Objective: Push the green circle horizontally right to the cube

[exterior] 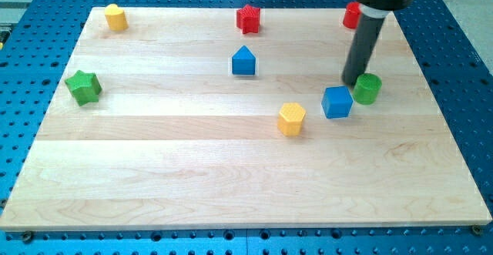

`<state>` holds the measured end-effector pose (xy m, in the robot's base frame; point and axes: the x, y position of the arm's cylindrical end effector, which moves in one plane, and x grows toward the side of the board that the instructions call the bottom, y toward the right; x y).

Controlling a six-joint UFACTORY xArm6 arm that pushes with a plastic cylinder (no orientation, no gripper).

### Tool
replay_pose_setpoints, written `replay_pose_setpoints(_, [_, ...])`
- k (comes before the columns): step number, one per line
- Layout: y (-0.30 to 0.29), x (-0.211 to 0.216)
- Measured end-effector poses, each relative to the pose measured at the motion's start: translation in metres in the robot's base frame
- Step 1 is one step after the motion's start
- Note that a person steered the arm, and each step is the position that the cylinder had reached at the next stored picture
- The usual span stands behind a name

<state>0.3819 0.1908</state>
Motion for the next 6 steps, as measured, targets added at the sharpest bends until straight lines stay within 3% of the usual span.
replay_pose_setpoints(3, [0.035, -0.056])
replay_pose_setpoints(6, [0.035, -0.057])
